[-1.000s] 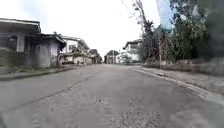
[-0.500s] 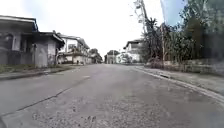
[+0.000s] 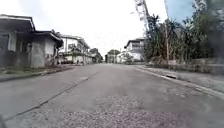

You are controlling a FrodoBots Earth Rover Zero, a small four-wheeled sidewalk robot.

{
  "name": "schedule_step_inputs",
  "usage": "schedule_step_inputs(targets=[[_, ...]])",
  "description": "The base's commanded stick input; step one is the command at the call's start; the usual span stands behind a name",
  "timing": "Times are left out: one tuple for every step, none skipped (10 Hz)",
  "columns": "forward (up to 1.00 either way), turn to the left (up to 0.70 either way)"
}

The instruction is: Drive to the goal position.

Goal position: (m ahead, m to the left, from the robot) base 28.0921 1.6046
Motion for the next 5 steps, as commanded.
schedule_step_inputs(targets=[[1.0,0.4],[1.0,0.4],[1.0,0.0],[1.0,0.09],[1.0,0.08]])
